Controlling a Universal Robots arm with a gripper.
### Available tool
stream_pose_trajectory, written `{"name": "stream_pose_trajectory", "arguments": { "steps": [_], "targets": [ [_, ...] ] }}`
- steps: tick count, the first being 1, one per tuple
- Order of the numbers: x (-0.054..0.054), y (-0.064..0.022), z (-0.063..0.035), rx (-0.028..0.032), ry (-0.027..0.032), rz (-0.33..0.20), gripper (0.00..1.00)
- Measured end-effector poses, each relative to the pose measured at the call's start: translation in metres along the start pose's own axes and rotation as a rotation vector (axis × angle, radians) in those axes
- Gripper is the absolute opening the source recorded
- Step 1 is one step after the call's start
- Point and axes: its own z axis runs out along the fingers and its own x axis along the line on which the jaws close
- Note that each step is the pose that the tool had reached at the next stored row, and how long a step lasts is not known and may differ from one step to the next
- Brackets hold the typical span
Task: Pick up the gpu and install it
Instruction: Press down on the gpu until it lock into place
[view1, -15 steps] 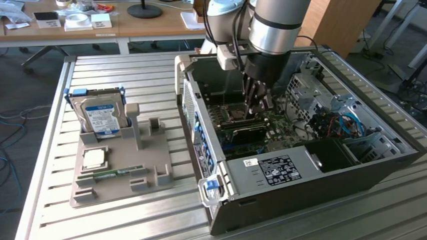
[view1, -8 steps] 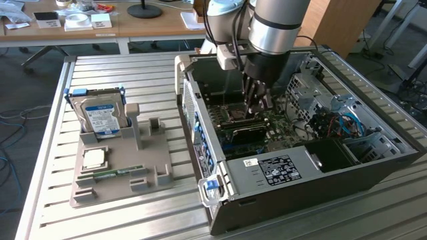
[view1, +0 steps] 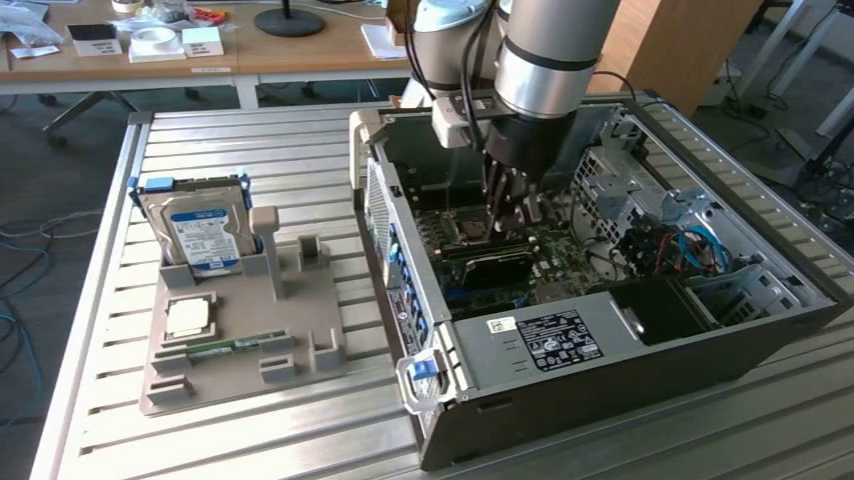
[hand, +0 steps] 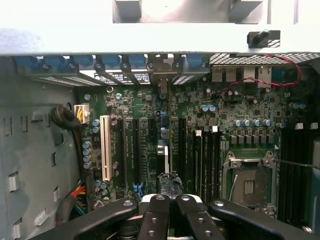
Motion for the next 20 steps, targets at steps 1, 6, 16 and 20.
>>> {"name": "stream_pose_trajectory", "arguments": {
  "steps": [1, 6, 16, 20],
  "targets": [
    [0.000, 0.0000, 0.0014, 0.0000, 0.0000, 0.001, 0.11],
    [0.000, 0.0002, 0.0078, 0.0001, 0.0000, 0.004, 0.11],
    [-0.007, 0.0006, 0.0164, 0.0002, 0.0000, 0.007, 0.11],
    [-0.008, 0.0008, 0.0234, 0.0001, 0.0001, 0.009, 0.11]
  ]
}}
